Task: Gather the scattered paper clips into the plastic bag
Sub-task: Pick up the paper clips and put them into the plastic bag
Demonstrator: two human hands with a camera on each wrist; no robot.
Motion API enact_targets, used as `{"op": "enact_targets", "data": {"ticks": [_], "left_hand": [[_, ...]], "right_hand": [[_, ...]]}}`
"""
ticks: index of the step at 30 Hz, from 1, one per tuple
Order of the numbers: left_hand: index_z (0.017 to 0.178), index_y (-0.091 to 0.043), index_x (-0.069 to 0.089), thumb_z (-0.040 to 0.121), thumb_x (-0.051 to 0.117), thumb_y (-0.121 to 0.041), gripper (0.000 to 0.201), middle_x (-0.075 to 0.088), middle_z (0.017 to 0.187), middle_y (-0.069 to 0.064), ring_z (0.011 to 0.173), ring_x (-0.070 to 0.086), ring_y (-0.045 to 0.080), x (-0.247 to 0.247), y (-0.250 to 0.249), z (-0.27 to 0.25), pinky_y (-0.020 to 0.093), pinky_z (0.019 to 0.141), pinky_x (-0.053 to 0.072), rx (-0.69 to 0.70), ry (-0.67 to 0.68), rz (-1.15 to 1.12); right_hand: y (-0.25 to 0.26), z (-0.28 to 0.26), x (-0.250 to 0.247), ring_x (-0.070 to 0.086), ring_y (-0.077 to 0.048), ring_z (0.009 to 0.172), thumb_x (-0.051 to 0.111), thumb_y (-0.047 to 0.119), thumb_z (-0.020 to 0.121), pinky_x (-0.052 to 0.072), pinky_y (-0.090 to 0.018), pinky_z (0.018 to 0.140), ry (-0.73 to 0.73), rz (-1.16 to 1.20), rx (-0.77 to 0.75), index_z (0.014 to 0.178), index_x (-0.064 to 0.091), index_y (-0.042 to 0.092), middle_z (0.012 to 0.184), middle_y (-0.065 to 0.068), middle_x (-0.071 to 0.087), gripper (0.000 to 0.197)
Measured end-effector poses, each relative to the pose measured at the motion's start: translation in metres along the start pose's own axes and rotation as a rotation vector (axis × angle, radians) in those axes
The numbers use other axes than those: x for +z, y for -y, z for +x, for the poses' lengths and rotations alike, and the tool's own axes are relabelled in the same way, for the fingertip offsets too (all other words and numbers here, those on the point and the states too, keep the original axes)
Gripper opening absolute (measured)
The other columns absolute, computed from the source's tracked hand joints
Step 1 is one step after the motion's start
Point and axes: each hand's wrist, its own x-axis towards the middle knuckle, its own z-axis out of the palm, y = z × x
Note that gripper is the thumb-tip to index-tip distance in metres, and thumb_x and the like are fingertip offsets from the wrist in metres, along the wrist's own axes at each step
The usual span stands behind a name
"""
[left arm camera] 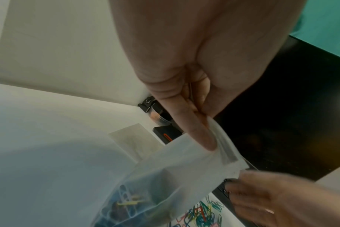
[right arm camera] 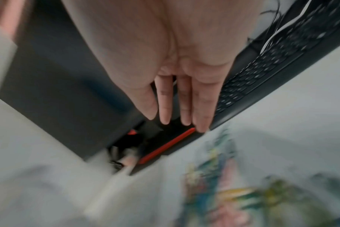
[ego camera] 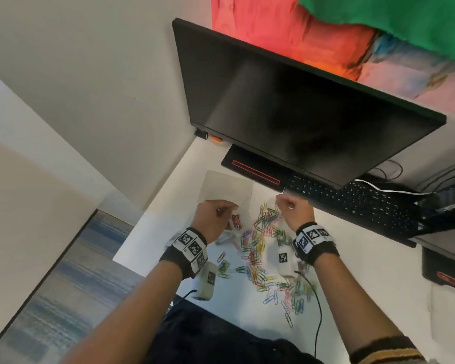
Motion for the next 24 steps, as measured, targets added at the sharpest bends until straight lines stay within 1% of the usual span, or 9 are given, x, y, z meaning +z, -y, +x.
{"op": "enact_targets", "data": {"ticks": [2,4,9,11,13,16,19,22,24], "left_hand": [[0.102,-0.013,0.076,0.095,0.057,-0.007,0.021,0.071,0.087,-0.003,0.077,0.071,0.022,-0.005,0.001,0.001,0.037,0.08,0.061,-0.013,-0.01,-0.014],[0.102,-0.013,0.076,0.094,0.057,-0.007,0.021,0.072,0.086,0.0,0.078,0.073,0.027,-0.009,0.003,0.002,0.04,0.078,0.062,-0.034,-0.016,-0.035],[0.1,-0.013,0.076,0.094,0.058,-0.007,0.02,0.071,0.077,-0.001,0.077,0.073,0.032,-0.015,0.005,0.003,0.041,0.075,0.063,-0.072,-0.032,-0.095],[0.1,-0.014,0.076,0.095,0.059,-0.008,0.019,0.071,0.079,-0.001,0.077,0.073,0.03,-0.014,0.005,0.003,0.039,0.075,0.063,-0.075,-0.025,-0.085],[0.1,-0.016,0.076,0.095,0.059,-0.01,0.019,0.072,0.082,-0.002,0.076,0.074,0.027,-0.012,0.005,0.004,0.037,0.075,0.063,-0.066,-0.013,-0.061],[0.1,-0.018,0.076,0.095,0.059,-0.012,0.018,0.075,0.089,-0.001,0.076,0.074,0.024,-0.007,0.003,0.006,0.039,0.075,0.063,-0.046,0.01,-0.037],[0.101,-0.018,0.075,0.095,0.058,-0.011,0.019,0.075,0.093,0.0,0.078,0.074,0.025,-0.002,0.002,0.005,0.039,0.076,0.062,-0.045,0.035,-0.01],[0.103,-0.017,0.075,0.095,0.058,-0.011,0.02,0.073,0.091,0.0,0.077,0.074,0.025,0.001,0.0,0.005,0.039,0.076,0.063,-0.036,0.053,0.005],[0.104,-0.016,0.075,0.095,0.058,-0.011,0.019,0.074,0.093,0.001,0.077,0.073,0.025,0.002,-0.001,0.005,0.039,0.075,0.063,-0.03,0.059,0.012]], "right_hand": [[-0.021,0.02,0.005,0.053,-0.028,0.122,0.059,0.034,0.093,0.041,-0.034,0.105,0.065,-0.197,0.069,0.128,0.059,0.018,0.133,-0.011,0.057,0.039],[-0.033,0.03,0.015,0.043,-0.031,0.131,0.054,0.039,0.095,0.034,-0.037,0.109,0.12,-0.338,0.043,0.139,0.048,0.016,0.145,-0.013,0.044,0.05],[-0.028,0.018,0.041,0.033,-0.031,0.134,0.046,0.048,0.095,0.034,-0.042,0.112,0.225,-0.625,-0.208,0.144,0.037,0.016,0.147,-0.013,0.034,0.059],[-0.026,0.006,0.046,0.034,-0.03,0.132,0.05,0.051,0.091,0.038,-0.042,0.108,0.28,-0.749,-0.318,0.142,0.036,0.018,0.147,-0.01,0.033,0.063],[-0.029,-0.004,0.05,0.039,-0.028,0.126,0.054,0.048,0.089,0.043,-0.041,0.102,0.305,-0.8,-0.368,0.138,0.04,0.019,0.143,-0.009,0.036,0.059],[-0.036,-0.008,0.051,0.049,-0.024,0.113,0.051,0.028,0.095,0.047,-0.033,0.091,0.253,-0.76,-0.417,0.128,0.055,0.017,0.127,-0.007,0.051,0.035],[-0.04,-0.009,0.044,0.059,-0.023,0.098,0.051,0.013,0.094,0.048,-0.028,0.087,0.219,-0.69,-0.375,0.112,0.069,0.013,0.11,-0.007,0.064,0.025],[-0.038,-0.01,0.025,0.066,-0.017,0.084,0.066,0.014,0.087,0.053,-0.022,0.081,0.088,-0.364,-0.125,0.097,0.076,0.012,0.096,-0.004,0.073,0.015],[-0.033,-0.014,0.008,0.067,-0.009,0.077,0.075,0.017,0.081,0.052,-0.011,0.069,0.047,-0.069,0.049,0.095,0.077,0.014,0.089,0.0,0.074,0.014]]}}
